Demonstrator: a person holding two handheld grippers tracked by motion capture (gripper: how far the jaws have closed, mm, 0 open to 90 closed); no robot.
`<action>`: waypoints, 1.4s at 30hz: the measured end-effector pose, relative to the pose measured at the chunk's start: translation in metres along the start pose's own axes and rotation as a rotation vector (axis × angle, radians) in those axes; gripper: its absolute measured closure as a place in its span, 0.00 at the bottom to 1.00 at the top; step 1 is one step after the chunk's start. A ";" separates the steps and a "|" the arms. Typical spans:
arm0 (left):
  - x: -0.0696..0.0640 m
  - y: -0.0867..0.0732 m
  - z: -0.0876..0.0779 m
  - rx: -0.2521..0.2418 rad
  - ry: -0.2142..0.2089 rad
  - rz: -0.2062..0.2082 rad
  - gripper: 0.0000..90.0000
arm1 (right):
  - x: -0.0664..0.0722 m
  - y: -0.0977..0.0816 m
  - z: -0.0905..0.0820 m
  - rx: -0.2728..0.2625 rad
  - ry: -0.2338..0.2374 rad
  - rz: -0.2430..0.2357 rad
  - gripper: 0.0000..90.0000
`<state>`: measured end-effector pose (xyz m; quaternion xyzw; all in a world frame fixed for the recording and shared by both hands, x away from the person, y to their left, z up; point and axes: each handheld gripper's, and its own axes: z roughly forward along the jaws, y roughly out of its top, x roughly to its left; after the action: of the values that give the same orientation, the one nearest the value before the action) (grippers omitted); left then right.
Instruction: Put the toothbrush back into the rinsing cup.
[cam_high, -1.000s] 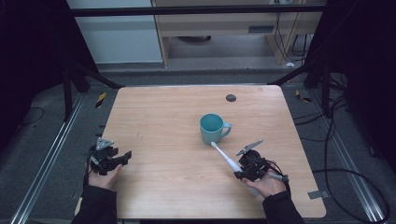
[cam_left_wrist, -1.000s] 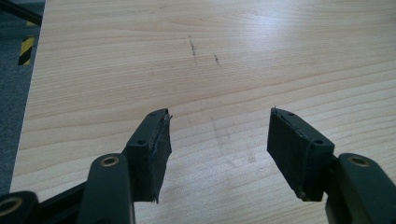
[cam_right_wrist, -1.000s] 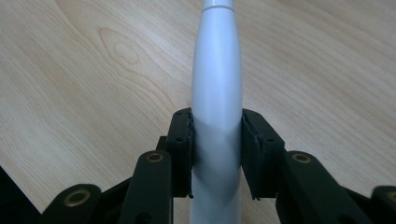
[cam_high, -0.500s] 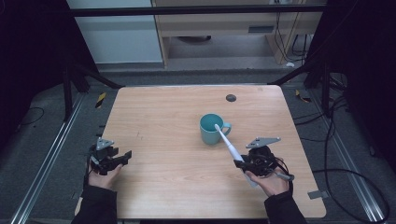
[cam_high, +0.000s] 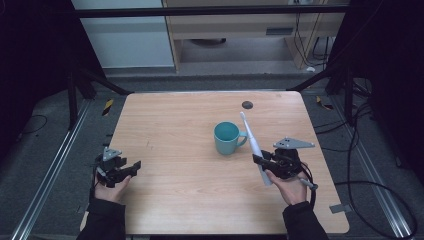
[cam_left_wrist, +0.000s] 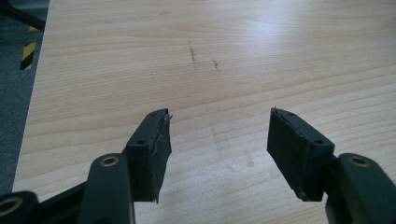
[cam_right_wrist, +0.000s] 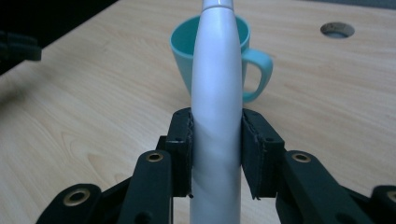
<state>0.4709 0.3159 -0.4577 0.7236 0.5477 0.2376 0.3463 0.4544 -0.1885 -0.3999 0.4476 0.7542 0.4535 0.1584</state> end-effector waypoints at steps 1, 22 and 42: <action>0.000 0.000 0.000 -0.001 0.000 0.000 0.43 | -0.001 0.003 0.000 -0.014 0.003 0.004 0.74; 0.000 0.001 0.001 -0.011 -0.003 0.001 0.43 | -0.009 0.053 0.022 -0.229 -0.049 0.054 0.74; -0.002 0.002 0.001 -0.026 -0.011 0.010 0.43 | -0.016 0.079 0.059 -0.310 -0.049 0.074 0.74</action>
<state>0.4728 0.3130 -0.4568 0.7231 0.5391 0.2424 0.3574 0.5436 -0.1546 -0.3691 0.4564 0.6541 0.5588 0.2272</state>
